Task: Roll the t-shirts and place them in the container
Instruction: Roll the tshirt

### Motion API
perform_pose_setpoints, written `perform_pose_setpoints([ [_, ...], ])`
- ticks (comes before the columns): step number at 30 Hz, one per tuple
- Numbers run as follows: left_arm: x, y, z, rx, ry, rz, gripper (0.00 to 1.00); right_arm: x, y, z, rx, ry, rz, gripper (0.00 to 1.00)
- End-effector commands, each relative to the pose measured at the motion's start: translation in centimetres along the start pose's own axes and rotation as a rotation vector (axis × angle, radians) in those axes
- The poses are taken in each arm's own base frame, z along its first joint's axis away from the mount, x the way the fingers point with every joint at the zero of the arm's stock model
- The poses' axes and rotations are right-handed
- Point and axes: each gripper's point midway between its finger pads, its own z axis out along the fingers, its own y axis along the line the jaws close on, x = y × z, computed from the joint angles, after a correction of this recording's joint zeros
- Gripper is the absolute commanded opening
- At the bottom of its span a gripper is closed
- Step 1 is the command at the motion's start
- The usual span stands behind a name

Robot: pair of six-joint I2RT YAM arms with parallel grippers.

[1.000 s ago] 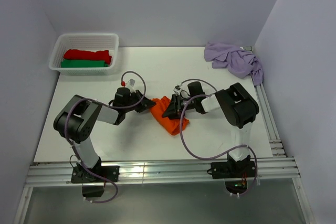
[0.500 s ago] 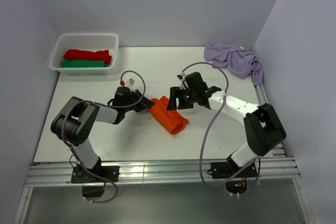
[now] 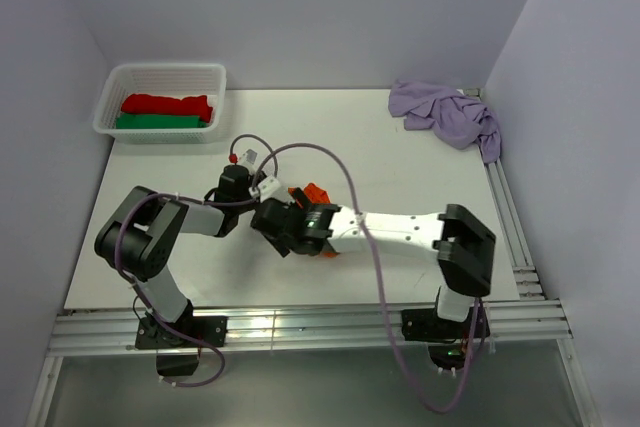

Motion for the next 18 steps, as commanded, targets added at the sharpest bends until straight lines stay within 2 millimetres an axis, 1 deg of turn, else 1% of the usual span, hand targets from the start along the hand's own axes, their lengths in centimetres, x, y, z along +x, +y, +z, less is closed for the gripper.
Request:
perform_pose_setpoints([
  [1, -1.1, -2.0, -0.4, 0.041, -0.025, 0.049, 0.00, 0.0, -1.2, -0.1, 0.218, -0.017, -0.129, 0.82],
  [2, -1.1, -2.1, -0.4, 0.043, -0.027, 0.050, 0.00, 0.1, -0.7, 0.4, 0.236, -0.016, -0.161, 0.81],
  [4, -1.1, -2.1, -0.5, 0.039, -0.024, 0.050, 0.00, 0.4, 0.2, 0.7, 0.240, -0.018, -0.191, 0.80],
  [5, -1.1, -2.1, -0.5, 0.041, -0.025, 0.053, 0.00, 0.8, 0.5, 1.4, 0.256, -0.006, -0.209, 0.80],
  [7, -1.0, -2.0, -0.5, 0.039, -0.018, 0.053, 0.00, 1.7, 0.5, 2.4, 0.295, 0.021, -0.244, 0.79],
  [13, -0.6, -1.8, -0.6, 0.042, -0.011, 0.053, 0.00, 2.0, 0.5, 3.5, 0.396, 0.009, -0.303, 0.80],
  [15, -0.3, -1.3, -0.4, 0.031, 0.000, 0.049, 0.00, 2.6, 0.6, 4.2, 0.427, 0.014, -0.330, 0.81],
  [16, -0.3, -1.3, -0.2, 0.029, 0.005, 0.048, 0.00, 2.5, 0.2, 4.2, 0.465, 0.003, -0.338, 0.81],
  [17, 0.1, -0.8, 0.0, 0.015, 0.022, 0.042, 0.00, 3.1, 0.3, 4.8, 0.483, 0.015, -0.351, 0.81],
  [18, 0.0, -0.9, 0.1, 0.015, 0.024, 0.040, 0.00, 3.3, 0.2, 5.1, 0.496, 0.015, -0.359, 0.81],
])
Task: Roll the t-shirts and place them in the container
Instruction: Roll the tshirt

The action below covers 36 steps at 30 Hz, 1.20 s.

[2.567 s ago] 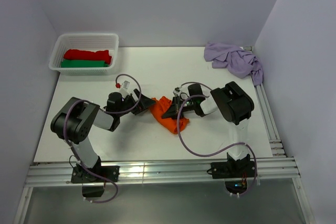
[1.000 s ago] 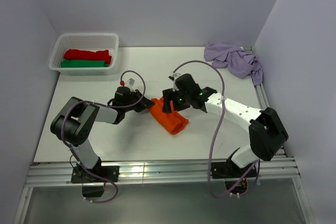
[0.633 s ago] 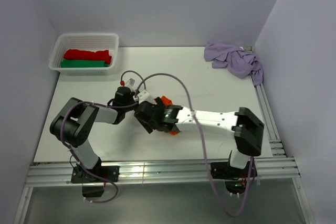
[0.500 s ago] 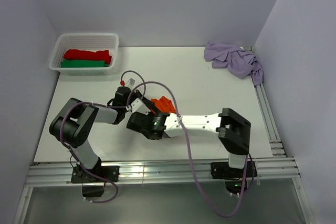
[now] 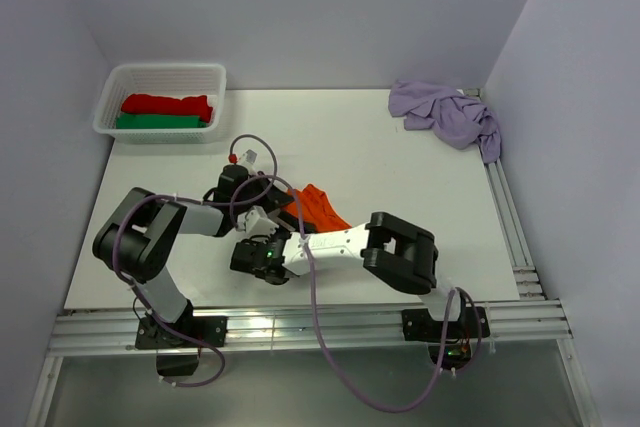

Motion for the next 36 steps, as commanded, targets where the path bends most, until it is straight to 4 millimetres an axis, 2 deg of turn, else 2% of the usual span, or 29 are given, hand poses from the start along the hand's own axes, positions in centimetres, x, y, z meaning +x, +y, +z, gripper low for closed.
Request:
perform_pose_setpoints([
  [1, 0.1, -0.7, 0.6, 0.021, 0.022, 0.024, 0.00, -0.7, -0.4, 0.6, 0.115, -0.033, -0.018, 0.81],
  [4, 0.2, -0.7, 0.7, 0.023, 0.028, 0.017, 0.00, -0.3, 0.0, 1.2, 0.134, -0.044, -0.021, 0.79],
  [13, 0.6, -0.5, 1.0, 0.031, 0.041, -0.014, 0.00, 0.7, -0.4, 2.5, 0.273, -0.052, -0.073, 0.77],
  [21, 1.1, -0.3, 0.8, 0.028, 0.057, -0.016, 0.00, 0.3, -0.4, 2.9, 0.277, -0.067, -0.076, 0.77],
  [29, 1.6, -0.3, 0.6, 0.030, 0.064, -0.011, 0.00, 1.2, -0.5, 4.8, 0.288, -0.032, -0.091, 0.77],
  [33, 1.7, -0.1, 0.7, 0.027, 0.072, -0.013, 0.00, 2.2, -1.1, 5.8, 0.302, -0.001, -0.093, 0.73],
  [36, 1.7, -0.1, 0.7, 0.024, 0.072, -0.013, 0.00, 2.5, -1.8, 6.2, 0.317, 0.007, -0.086, 0.61],
])
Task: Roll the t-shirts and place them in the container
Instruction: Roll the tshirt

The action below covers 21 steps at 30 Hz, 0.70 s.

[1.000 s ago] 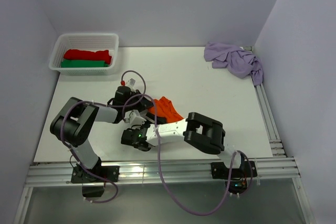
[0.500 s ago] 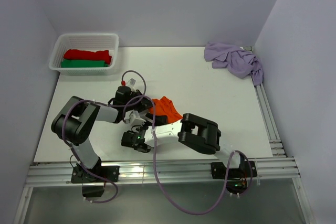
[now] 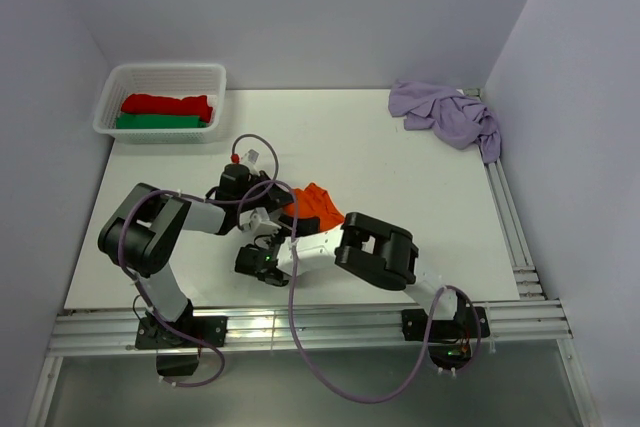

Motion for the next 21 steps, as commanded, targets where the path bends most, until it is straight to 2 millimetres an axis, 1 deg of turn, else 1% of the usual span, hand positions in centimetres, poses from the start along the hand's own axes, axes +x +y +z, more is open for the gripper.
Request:
perform_pose_setpoints([
  [1, 1.6, 0.0, 0.0, 0.003, 0.050, 0.016, 0.01, 1.9, 0.5, 1.8, 0.001, 0.052, -0.023, 0.55],
  [2, 1.5, -0.1, 0.0, 0.005, 0.050, 0.017, 0.00, 2.0, 0.4, 2.0, 0.006, 0.056, -0.021, 0.47],
  [3, 1.4, -0.2, 0.0, 0.006, 0.048, 0.019, 0.00, 2.0, 0.3, 2.1, 0.004, 0.059, -0.020, 0.29],
  [5, 1.3, -0.4, -0.1, 0.007, 0.048, 0.027, 0.00, 2.1, 0.0, 2.4, 0.007, 0.072, -0.008, 0.06],
  [6, 1.3, -0.4, -0.1, 0.007, 0.047, 0.029, 0.00, 2.0, 0.0, 2.4, 0.000, 0.076, 0.012, 0.00],
  [8, 1.1, -0.7, -0.2, 0.012, 0.043, 0.036, 0.00, 1.9, -0.2, 2.4, -0.020, 0.090, 0.030, 0.00],
  [9, 0.9, -0.8, -0.2, 0.015, 0.037, 0.039, 0.02, 1.3, -0.5, 2.2, -0.038, 0.090, 0.072, 0.00],
  [10, 0.9, -0.9, -0.3, 0.015, 0.037, 0.038, 0.04, 1.3, -0.2, 1.8, -0.080, 0.105, 0.084, 0.00],
  [11, 0.9, -1.1, -0.3, 0.019, 0.036, 0.038, 0.07, 1.1, -0.1, 1.4, -0.123, 0.117, 0.102, 0.00],
  [12, 0.8, -1.2, -0.4, 0.023, 0.035, 0.039, 0.10, 0.5, -0.5, 0.9, -0.156, 0.124, 0.161, 0.00],
  [14, 0.6, -1.6, -0.5, 0.030, 0.030, 0.041, 0.17, 0.1, 0.2, -0.3, -0.287, 0.162, 0.215, 0.00],
  [15, 0.5, -1.8, -0.6, 0.035, 0.028, 0.043, 0.18, -0.3, -0.8, -0.4, -0.320, 0.176, 0.285, 0.00],
  [16, 0.3, -2.1, -0.7, 0.040, 0.022, 0.046, 0.20, 0.0, -0.7, -0.6, -0.369, 0.196, 0.307, 0.00],
  [17, 0.2, -2.4, -0.8, 0.045, 0.020, 0.046, 0.28, -0.3, 0.6, -1.4, -0.493, 0.213, 0.351, 0.00],
  [18, 0.1, -2.5, -0.9, 0.049, 0.018, 0.048, 0.33, -0.9, -0.3, -2.0, -0.551, 0.219, 0.425, 0.00],
  [19, -0.1, -3.0, -1.1, 0.057, 0.009, 0.055, 0.38, -0.4, -0.5, -0.8, -0.589, 0.243, 0.483, 0.00],
  [20, -0.4, -3.2, -1.3, 0.060, 0.003, 0.060, 0.48, -0.5, 0.2, -1.7, -0.703, 0.265, 0.519, 0.00],
  [21, -0.5, -3.4, -1.4, 0.058, -0.001, 0.061, 0.53, -0.9, -0.8, -2.0, -0.742, 0.262, 0.581, 0.00],
])
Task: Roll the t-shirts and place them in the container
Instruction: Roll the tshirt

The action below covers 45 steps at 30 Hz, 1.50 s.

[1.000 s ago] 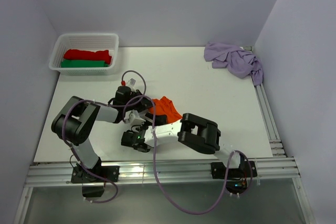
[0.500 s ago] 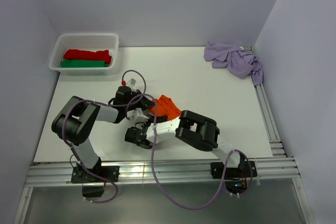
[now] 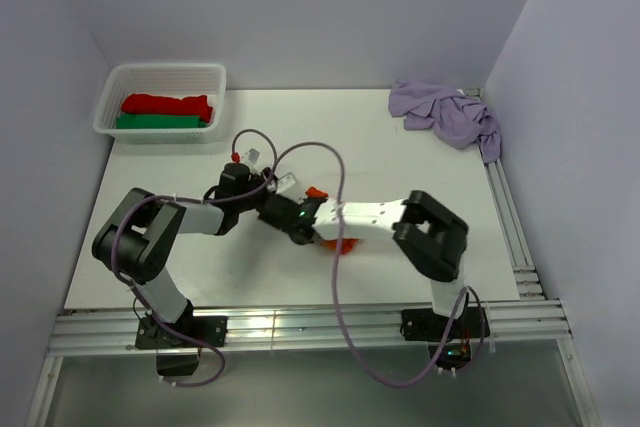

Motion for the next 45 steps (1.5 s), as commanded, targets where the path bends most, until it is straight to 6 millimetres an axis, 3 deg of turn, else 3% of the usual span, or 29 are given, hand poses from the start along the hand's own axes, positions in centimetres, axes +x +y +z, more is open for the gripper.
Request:
perform_pose_setpoints([
  [1, -0.9, -3.1, -1.1, 0.068, -0.019, 0.058, 0.57, -0.2, 0.4, -0.9, -0.322, 0.084, 0.259, 0.00],
  [2, -1.1, -3.2, -1.2, 0.071, -0.025, 0.063, 0.64, -0.5, 0.6, -0.9, -0.376, 0.083, 0.291, 0.00],
  [3, -1.3, -3.5, -1.3, 0.077, -0.031, 0.069, 0.67, 0.3, 1.1, -1.0, -0.439, 0.125, 0.321, 0.00],
  [5, -1.7, -4.1, -1.4, 0.090, -0.037, 0.084, 0.71, 0.2, 0.5, -0.2, -0.501, 0.138, 0.385, 0.00],
  [6, -1.7, -4.3, -1.4, 0.098, -0.032, 0.090, 0.71, 1.3, 1.1, -0.4, -0.559, 0.181, 0.412, 0.00],
  [8, -1.8, -4.6, -1.3, 0.106, -0.033, 0.097, 0.72, 1.0, 0.9, 0.2, -0.622, 0.180, 0.485, 0.00],
  [9, -1.8, -4.5, -1.2, 0.108, -0.030, 0.099, 0.73, 2.0, 1.5, -0.1, -0.677, 0.222, 0.523, 0.00],
  [13, -1.5, -4.4, -1.0, 0.117, -0.017, 0.104, 0.74, 2.7, 1.6, 0.3, -0.789, 0.266, 0.653, 0.00],
  [23, -1.4, -4.1, 0.4, 0.117, 0.022, 0.123, 0.76, 4.3, 1.8, 1.8, -0.894, 0.366, 0.798, 0.00],
  [27, -2.6, -4.3, -0.1, 0.091, 0.005, 0.171, 0.76, 4.9, 0.7, 2.7, -0.832, 0.349, 0.704, 0.00],
  [33, -6.6, -1.1, -3.0, -0.037, 0.015, 0.111, 0.80, 7.5, -1.9, 3.1, -0.683, 0.313, 0.513, 0.00],
  [34, -8.8, -1.0, -3.6, -0.052, -0.011, 0.109, 0.80, 7.1, -1.7, 2.8, -0.702, 0.285, 0.512, 0.00],
  [36, -8.4, 0.8, -4.4, -0.127, 0.064, 0.099, 0.80, 6.7, -2.1, 2.4, -0.668, 0.246, 0.486, 0.00],
  [37, -9.9, 0.6, -4.8, -0.141, 0.053, 0.102, 0.80, 6.8, -2.2, 2.4, -0.643, 0.245, 0.463, 0.00],
  [39, -9.4, 1.7, -5.0, -0.183, 0.119, 0.102, 0.80, 6.9, -1.5, 2.0, -0.633, 0.245, 0.404, 0.00],
  [43, -9.5, 0.8, -4.4, -0.072, 0.202, 0.117, 0.80, 8.1, -0.1, 0.7, -0.574, 0.222, 0.264, 0.00],
  [44, -8.6, 0.2, -4.3, -0.015, 0.258, 0.106, 0.79, 8.4, 0.0, 0.5, -0.549, 0.209, 0.229, 0.00],
  [45, -7.7, 0.9, -3.9, -0.010, 0.306, 0.103, 0.78, 8.3, 0.4, 0.2, -0.549, 0.198, 0.208, 0.00],
])
